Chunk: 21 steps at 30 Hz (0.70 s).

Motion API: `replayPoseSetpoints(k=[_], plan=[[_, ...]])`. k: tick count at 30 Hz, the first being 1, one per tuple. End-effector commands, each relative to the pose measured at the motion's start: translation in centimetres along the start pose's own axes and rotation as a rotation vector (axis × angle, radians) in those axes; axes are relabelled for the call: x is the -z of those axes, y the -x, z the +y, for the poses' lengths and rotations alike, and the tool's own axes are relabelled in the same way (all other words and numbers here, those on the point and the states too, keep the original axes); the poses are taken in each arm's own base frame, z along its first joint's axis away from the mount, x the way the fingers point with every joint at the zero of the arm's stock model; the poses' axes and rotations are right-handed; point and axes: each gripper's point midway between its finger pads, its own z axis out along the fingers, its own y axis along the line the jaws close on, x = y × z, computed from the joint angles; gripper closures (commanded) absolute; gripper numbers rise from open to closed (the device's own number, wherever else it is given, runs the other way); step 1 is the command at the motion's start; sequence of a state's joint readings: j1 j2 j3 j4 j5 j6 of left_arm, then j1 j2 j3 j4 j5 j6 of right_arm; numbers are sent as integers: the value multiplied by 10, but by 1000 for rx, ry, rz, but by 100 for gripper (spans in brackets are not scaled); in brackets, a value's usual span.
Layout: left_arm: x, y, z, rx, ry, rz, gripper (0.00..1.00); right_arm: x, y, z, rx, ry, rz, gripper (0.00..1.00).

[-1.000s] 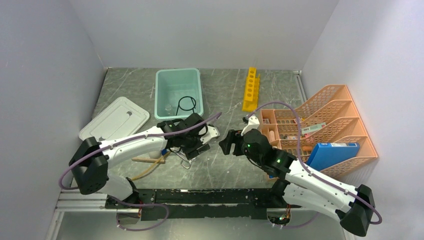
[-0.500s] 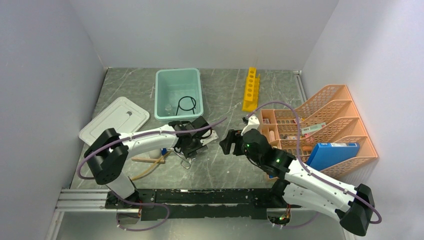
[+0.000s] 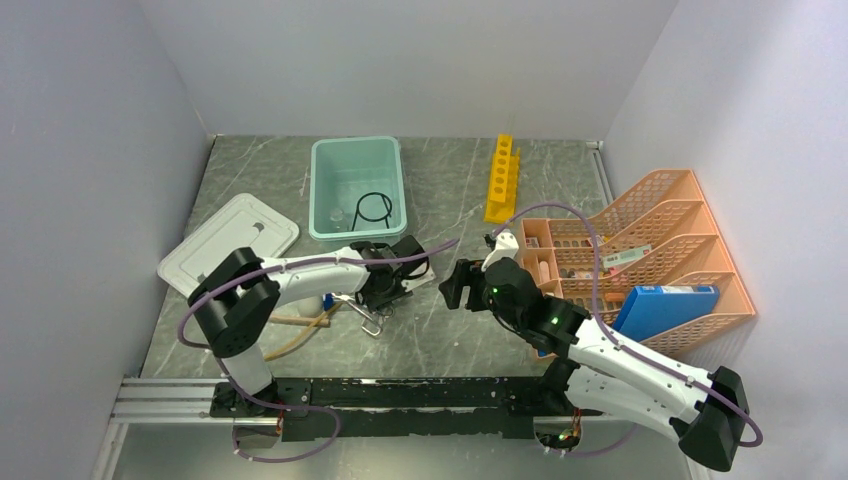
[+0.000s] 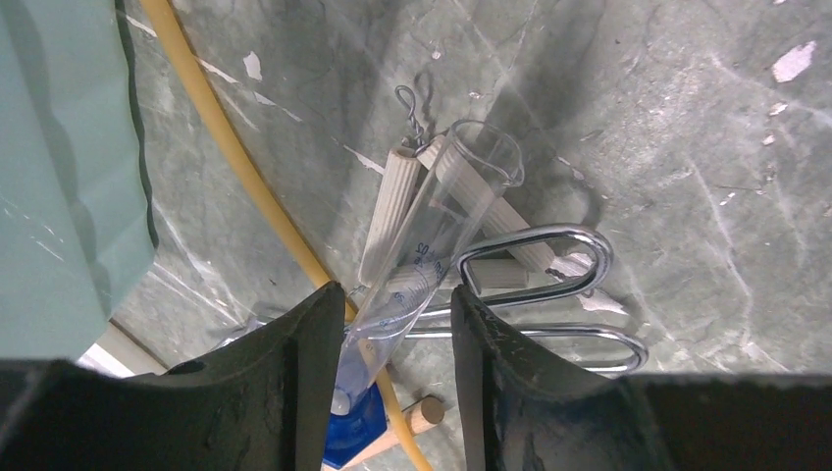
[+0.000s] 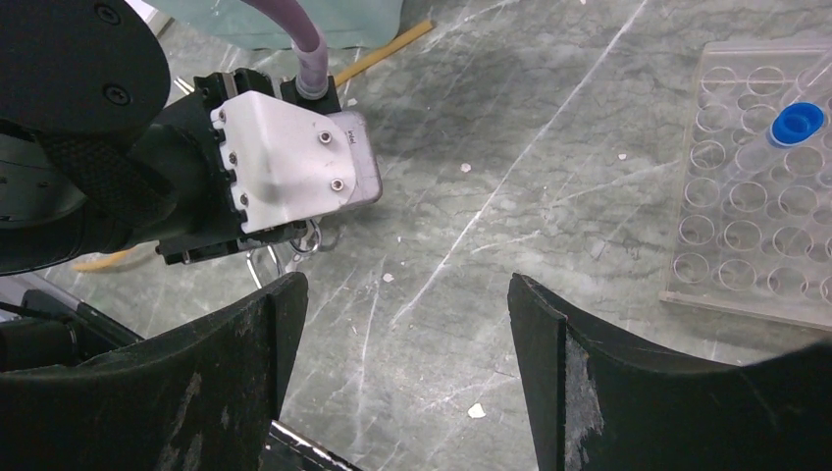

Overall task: Organize the chemistry lab equipment
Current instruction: Pick up the chemistry item at the center of the board.

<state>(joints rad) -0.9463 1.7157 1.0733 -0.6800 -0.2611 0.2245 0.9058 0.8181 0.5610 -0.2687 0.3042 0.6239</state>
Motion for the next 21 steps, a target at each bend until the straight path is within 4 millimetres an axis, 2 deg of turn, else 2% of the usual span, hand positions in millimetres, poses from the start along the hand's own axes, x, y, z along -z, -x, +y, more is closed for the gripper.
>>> replayPoseSetpoints(k=[1,9,14,21], plan=[[-1,2,6,3,33,27,52,1,-4,-9,-8,-30,-1,21],[-7,-2,4,3,30,61,61,2,-5,-10,-12,-34,1,21],[-8,-2,3,5,28,69,71,2,-5,-10,-17,-33,-1,21],[-2,1,16,22,92,80,86,5,-3,-10,-27,-30,-11,21]])
